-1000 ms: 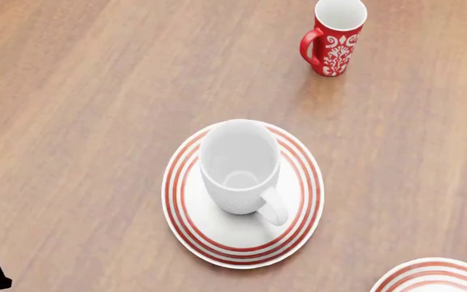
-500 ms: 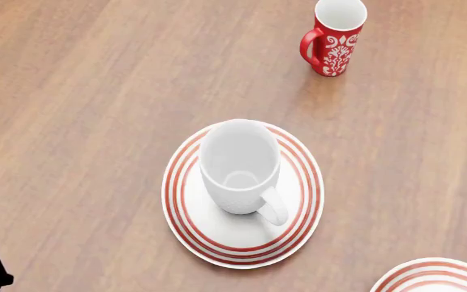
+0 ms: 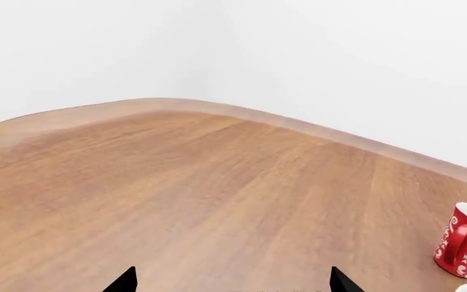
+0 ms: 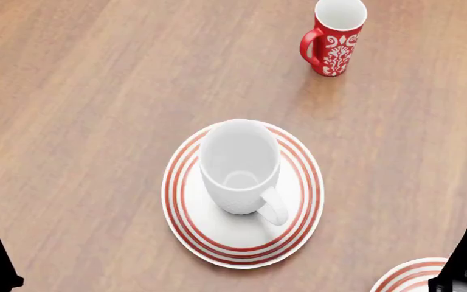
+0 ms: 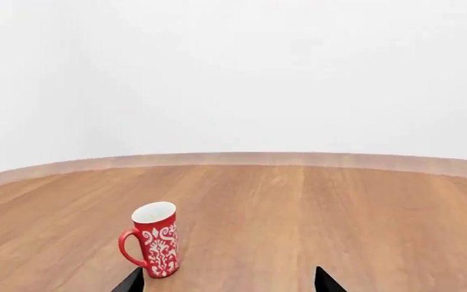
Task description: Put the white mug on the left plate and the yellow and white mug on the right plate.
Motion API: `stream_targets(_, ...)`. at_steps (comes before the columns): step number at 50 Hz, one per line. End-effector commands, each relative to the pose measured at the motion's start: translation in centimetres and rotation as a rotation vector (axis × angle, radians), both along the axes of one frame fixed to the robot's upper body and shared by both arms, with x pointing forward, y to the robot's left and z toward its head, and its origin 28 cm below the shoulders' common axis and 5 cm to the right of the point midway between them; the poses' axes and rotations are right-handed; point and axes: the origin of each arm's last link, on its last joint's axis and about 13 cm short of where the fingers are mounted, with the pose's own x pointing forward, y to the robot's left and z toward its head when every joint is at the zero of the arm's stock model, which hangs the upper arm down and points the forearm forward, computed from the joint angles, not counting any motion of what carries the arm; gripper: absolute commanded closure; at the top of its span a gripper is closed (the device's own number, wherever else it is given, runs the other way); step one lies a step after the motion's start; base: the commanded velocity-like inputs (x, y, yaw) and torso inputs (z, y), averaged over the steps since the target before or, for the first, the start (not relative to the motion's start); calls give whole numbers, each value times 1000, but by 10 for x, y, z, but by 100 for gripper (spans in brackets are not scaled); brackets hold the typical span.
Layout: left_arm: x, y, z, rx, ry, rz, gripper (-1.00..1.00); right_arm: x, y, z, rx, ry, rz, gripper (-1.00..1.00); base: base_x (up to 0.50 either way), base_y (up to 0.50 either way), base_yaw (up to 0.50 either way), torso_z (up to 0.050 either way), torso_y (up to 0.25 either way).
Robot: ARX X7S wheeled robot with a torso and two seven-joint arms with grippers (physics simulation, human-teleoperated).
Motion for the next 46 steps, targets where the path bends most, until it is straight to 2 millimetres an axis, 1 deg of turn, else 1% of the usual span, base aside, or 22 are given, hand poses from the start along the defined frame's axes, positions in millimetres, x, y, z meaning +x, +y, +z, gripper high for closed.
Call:
stream_targets(1,7,-3,5,49,-7,-46,-100,29,-2,16,-14,-46,20,-100,0,0,0,0,0)
stream_targets(3,10,-5,12,72,-23,-58,-100,31,-2,20,-21,-56,20,-100,0,0,0,0,0)
stream_targets(5,14,-6,24,99,-45,-72,-100,32,-1,25,-30,-73,17,-100,0,0,0,0,0)
stream_targets(11,21,-12,55,157,-113,-102,-100,28,4,50,-49,-146,30,-100,0,0,0,0,0)
stream_targets(13,22,-14,62,167,-126,-106,-100,27,5,56,-57,-156,38,-100,0,0,0,0,0)
stream_targets(14,24,-15,68,173,-140,-109,-100,25,7,63,-63,-170,41,-100,0,0,0,0,0)
stream_targets(21,29,-17,93,184,-194,-115,-100,19,13,92,-99,-217,48,-100,0,0,0,0,0)
stream_targets(24,31,-17,109,188,-231,-115,-100,17,16,109,-122,-231,51,-100,0,0,0,0,0)
stream_targets(27,32,-18,121,189,-262,-116,-100,15,18,121,-141,-249,50,-100,0,0,0,0,0)
stream_targets(31,36,-18,131,185,-291,-116,-100,15,20,133,-161,-268,47,-100,0,0,0,0,0)
stream_targets(35,44,-18,140,171,-313,-117,-100,20,25,145,-181,-289,51,-100,0,0,0,0,0)
stream_targets(39,47,-17,146,164,-332,-118,-100,24,29,151,-198,-298,61,-100,0,0,0,0,0)
stream_targets(43,48,-17,155,158,-358,-123,-100,26,30,154,-186,-323,71,-100,0,0,0,0,0)
stream_targets(46,44,-17,160,153,-377,-123,-100,22,30,158,-183,-347,75,-100,0,0,0,0,0)
